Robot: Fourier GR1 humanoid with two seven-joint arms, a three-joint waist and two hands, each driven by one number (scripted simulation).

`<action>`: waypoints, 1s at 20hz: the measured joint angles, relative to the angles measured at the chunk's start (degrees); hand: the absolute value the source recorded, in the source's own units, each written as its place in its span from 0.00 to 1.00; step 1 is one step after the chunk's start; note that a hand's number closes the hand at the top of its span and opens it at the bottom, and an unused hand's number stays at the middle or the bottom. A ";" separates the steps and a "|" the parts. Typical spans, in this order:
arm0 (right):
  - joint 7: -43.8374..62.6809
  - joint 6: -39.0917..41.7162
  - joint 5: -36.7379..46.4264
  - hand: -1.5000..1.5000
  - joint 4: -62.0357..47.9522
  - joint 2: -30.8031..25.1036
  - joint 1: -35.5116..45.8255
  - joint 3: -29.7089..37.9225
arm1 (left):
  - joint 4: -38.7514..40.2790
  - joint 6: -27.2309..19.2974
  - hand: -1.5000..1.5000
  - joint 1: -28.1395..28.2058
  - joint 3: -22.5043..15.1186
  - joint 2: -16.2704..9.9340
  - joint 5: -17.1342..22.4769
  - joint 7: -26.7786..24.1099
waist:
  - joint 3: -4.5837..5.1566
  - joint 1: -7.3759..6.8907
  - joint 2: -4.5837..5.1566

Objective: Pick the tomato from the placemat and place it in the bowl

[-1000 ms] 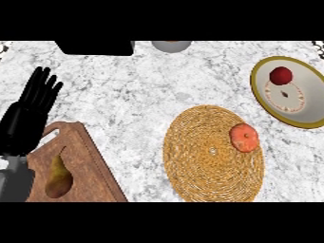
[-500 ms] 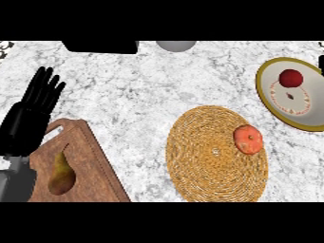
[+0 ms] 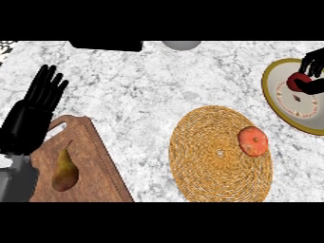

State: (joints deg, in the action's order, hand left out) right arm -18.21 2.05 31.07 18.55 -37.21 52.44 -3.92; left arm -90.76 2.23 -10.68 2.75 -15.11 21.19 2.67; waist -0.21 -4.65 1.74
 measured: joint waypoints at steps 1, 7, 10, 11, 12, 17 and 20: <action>-1.12 0.92 -0.05 0.00 -1.21 0.11 0.32 0.13 | -0.46 -0.11 0.50 0.08 -0.33 0.22 -0.09 0.22 | -0.04 -0.22 0.09; -9.09 4.74 -5.07 0.00 -5.15 0.27 2.80 5.58 | -0.17 0.41 0.50 0.24 0.35 0.03 0.15 -0.33 | -0.13 0.02 0.15; -10.94 6.78 -10.28 0.00 -6.71 0.54 4.11 10.85 | -0.21 0.13 0.50 -0.05 0.19 0.32 -0.05 -0.25 | -0.16 0.35 0.10; -11.39 7.39 -12.17 0.00 -7.26 0.35 4.38 12.79 | -0.51 0.06 0.50 -0.09 0.28 0.15 0.03 0.16 | -0.18 0.35 0.09; -11.64 8.08 -13.83 0.00 -7.86 0.03 4.65 14.52 | -0.76 -0.08 0.50 -0.15 0.44 0.05 0.11 0.43 | -0.18 0.38 0.06; -11.87 11.68 -19.44 0.00 -10.54 -4.93 4.92 20.73 | -0.37 0.14 0.50 0.77 0.14 0.47 -0.39 -0.32 | -0.16 0.66 0.20; -12.20 13.29 -21.18 0.00 -11.65 -8.46 3.97 22.84 | -0.34 -0.08 0.50 0.08 0.43 0.42 -0.42 -0.21 | -0.19 0.74 0.35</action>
State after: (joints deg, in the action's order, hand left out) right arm -30.40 15.34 9.89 6.90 -45.67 56.41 18.93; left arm -91.10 2.15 -10.60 3.17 -14.69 20.77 2.46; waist -0.40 -3.91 2.09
